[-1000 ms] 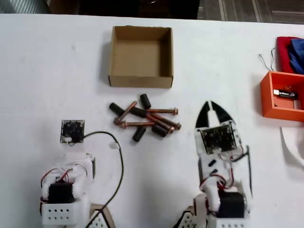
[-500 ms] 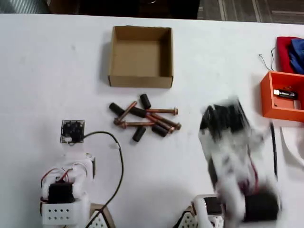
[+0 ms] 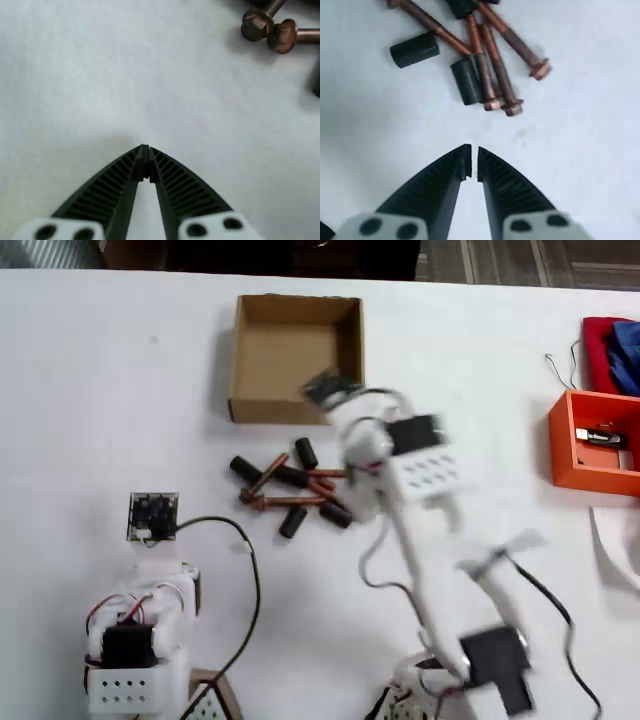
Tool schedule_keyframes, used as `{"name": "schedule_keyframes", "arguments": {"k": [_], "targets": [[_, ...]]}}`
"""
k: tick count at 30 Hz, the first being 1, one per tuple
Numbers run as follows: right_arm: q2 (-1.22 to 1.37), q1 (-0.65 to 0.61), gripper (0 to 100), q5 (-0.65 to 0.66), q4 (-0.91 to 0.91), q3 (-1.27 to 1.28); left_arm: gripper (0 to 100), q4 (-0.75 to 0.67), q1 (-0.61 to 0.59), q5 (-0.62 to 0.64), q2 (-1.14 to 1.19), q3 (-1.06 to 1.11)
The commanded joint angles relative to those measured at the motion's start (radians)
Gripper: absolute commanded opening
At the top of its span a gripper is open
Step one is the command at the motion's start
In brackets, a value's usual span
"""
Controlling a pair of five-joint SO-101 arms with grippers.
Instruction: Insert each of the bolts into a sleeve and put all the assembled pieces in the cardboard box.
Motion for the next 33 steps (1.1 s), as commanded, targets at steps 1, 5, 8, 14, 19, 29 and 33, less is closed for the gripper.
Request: {"name": "schedule_keyframes", "arguments": {"k": [1,5,8,14,19,29,33], "targets": [[0.124,-0.068,3.9,0.054,-0.084,-0.025,3,0.002,0.0,-0.002,-0.011,0.022],[0.22,-0.068,6.9,0.064,-0.157,-0.025,3,0.002,0.0,-0.002,-0.011,0.022],[0.252,-0.076,6.9,0.068,-0.163,-0.025,3,0.002,0.0,-0.002,-0.011,0.022],[0.266,-0.071,10.9,0.069,-0.17,-0.025,3,0.002,0.0,-0.002,-0.011,0.022],[0.269,-0.073,11.1,0.069,-0.191,-0.023,3,0.002,0.0,-0.002,-0.011,0.022],[0.272,-0.076,10.2,0.069,-0.232,-0.017,3,0.002,0.0,-0.002,-0.011,0.022],[0.272,-0.082,10.1,0.074,-0.237,0.014,3,0.002,0.0,-0.002,-0.011,0.022]]}}
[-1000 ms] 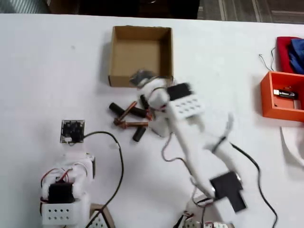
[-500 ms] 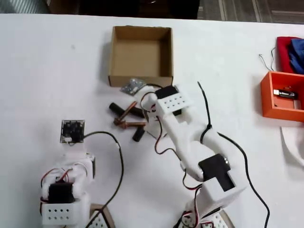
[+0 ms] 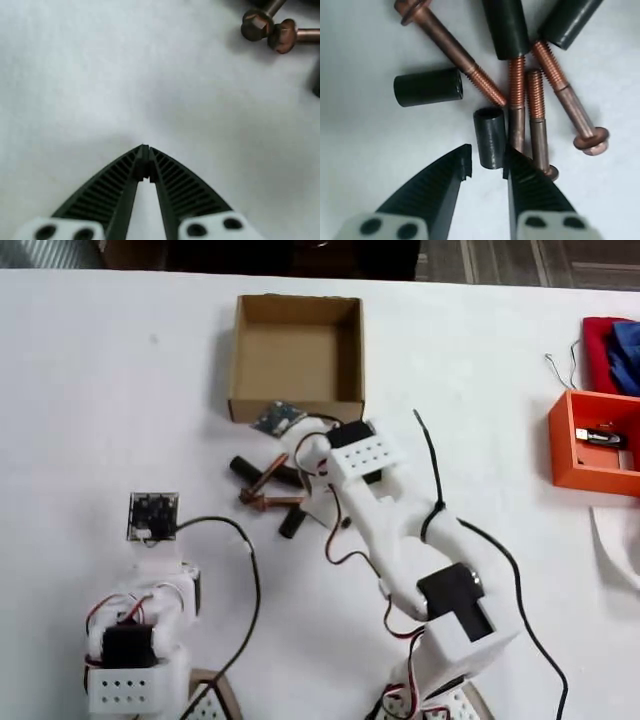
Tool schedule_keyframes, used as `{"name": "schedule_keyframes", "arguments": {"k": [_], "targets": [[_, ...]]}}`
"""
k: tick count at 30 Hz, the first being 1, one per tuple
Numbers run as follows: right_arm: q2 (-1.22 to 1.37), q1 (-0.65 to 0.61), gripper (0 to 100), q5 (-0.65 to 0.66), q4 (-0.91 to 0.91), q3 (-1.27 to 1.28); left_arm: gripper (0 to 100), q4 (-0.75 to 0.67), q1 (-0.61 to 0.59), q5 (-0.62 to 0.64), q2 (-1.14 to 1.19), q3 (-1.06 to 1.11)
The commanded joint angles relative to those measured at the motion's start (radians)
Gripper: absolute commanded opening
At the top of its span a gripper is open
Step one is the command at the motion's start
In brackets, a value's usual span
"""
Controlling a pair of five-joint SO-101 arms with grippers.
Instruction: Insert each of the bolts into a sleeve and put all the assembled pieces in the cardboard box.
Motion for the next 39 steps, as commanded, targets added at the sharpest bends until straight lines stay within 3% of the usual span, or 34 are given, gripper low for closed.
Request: {"name": "schedule_keyframes", "arguments": {"k": [1,13,36,39], "targets": [[-0.002,-0.022,10.1,0.026,-0.024,0.02,3,0.002,0.0,-0.002,-0.011,0.022],[-0.002,-0.019,10.4,0.046,-0.197,0.158,3,0.002,0.0,-0.002,-0.011,0.022],[-0.001,-0.042,10.7,0.046,-0.236,0.157,3,0.002,0.0,-0.002,-0.011,0.022],[-0.001,-0.042,15.8,0.046,-0.236,0.158,3,0.002,0.0,-0.002,-0.011,0.022]]}}
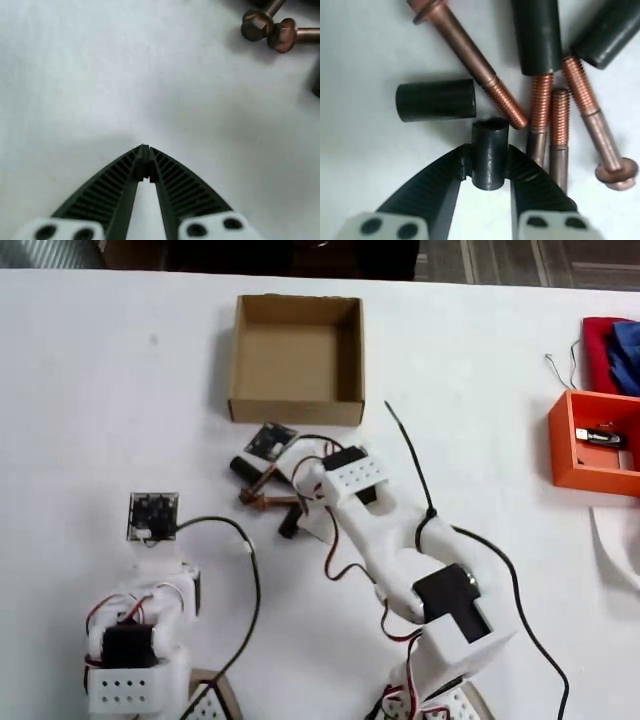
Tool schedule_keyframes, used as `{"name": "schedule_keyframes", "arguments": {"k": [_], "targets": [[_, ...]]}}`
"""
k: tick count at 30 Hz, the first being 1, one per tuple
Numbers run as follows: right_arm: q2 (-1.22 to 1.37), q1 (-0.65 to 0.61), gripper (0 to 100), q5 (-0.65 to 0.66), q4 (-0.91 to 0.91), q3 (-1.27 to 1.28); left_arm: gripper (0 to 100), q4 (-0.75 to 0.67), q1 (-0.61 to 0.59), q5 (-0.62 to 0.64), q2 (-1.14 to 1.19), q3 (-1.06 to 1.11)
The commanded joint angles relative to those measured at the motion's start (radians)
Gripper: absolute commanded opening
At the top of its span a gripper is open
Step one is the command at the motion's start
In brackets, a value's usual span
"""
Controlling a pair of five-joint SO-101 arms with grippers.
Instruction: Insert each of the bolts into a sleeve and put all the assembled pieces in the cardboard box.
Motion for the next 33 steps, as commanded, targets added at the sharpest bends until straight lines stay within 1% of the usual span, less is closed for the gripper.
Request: {"name": "schedule_keyframes", "arguments": {"k": [1,3,8,12,19,23,24,26,27,29,33], "targets": [[-0.002,-0.008,18.0,0.003,-0.012,-0.009,3,0.002,0.0,-0.002,-0.011,0.022],[-0.002,-0.008,19.9,0.003,-0.013,-0.008,3,0.002,0.0,-0.002,-0.011,0.022],[-0.002,-0.008,15.9,0.003,-0.016,-0.008,3,0.002,0.0,-0.002,-0.011,0.022],[0.05,-0.008,12.0,0.003,-0.005,-0.044,3,0.002,0.0,-0.002,-0.011,0.022],[0.216,-0.035,11.3,-0.003,0.159,-0.242,3,0.002,0.0,-0.002,-0.011,0.022],[0.3,-0.033,10.8,-0.005,0.216,-0.33,3,0.002,0.0,-0.002,-0.011,0.022],[0.311,-0.033,9.6,-0.005,0.223,-0.338,3,0.002,0.0,-0.002,-0.011,0.022],[0.314,-0.03,2.9,-0.005,0.223,-0.338,3,0.002,0.0,-0.002,-0.011,0.022],[0.314,-0.028,1.2,-0.005,0.229,-0.336,3,0.002,0.0,-0.002,-0.011,0.022],[0.311,-0.024,2.2,-0.008,0.234,-0.333,3,0.002,0.0,-0.002,-0.011,0.022],[0.211,0.005,2.3,-0.106,0.242,-0.313,3,0.002,0.0,-0.002,-0.011,0.022]]}}
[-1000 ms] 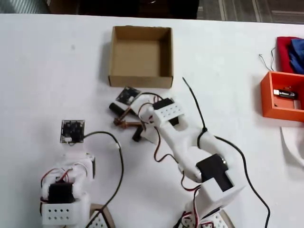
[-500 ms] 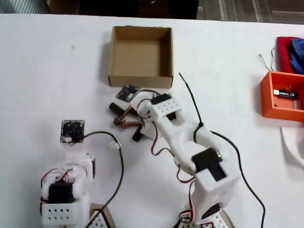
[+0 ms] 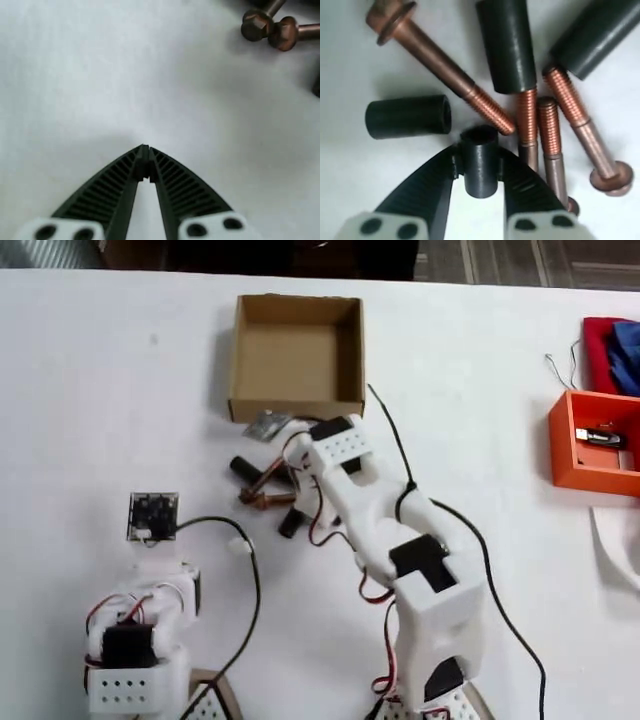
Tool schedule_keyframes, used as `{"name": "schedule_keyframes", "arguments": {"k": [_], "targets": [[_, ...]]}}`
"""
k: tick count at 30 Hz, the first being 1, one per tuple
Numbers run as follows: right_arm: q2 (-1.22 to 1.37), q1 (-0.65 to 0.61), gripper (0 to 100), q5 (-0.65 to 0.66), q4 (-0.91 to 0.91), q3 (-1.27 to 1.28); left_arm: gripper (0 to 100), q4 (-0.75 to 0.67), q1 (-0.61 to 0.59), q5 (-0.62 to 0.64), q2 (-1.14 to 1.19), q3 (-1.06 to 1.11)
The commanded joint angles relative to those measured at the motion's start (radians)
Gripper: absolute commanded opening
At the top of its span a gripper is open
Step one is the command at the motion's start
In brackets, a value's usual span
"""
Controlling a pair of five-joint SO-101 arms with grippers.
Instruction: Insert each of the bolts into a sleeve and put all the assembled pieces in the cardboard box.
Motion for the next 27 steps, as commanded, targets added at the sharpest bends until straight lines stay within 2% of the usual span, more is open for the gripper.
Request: {"name": "schedule_keyframes", "arguments": {"k": [1,7,15,18,21,27], "targets": [[-0.117,0.008,2.3,-0.077,0.015,0.035,3,0.002,0.0,-0.002,-0.011,0.022],[-0.547,0.05,2.3,-0.081,-0.008,0.244,3,0.002,0.0,-0.002,-0.011,0.022],[-1.158,0.282,2.2,-0.072,-0.008,0.605,3,0.002,0.0,-0.002,-0.011,0.022],[-1.349,0.318,2.2,-0.072,0.015,0.66,3,0.002,0.0,-0.002,-0.011,0.022],[-1.442,0.323,2.2,-0.072,0.081,0.675,3,0.002,0.0,-0.002,-0.011,0.022],[-1.452,0.363,2.3,-0.046,0.179,0.677,3,0.002,0.0,-0.002,-0.011,0.022]]}}
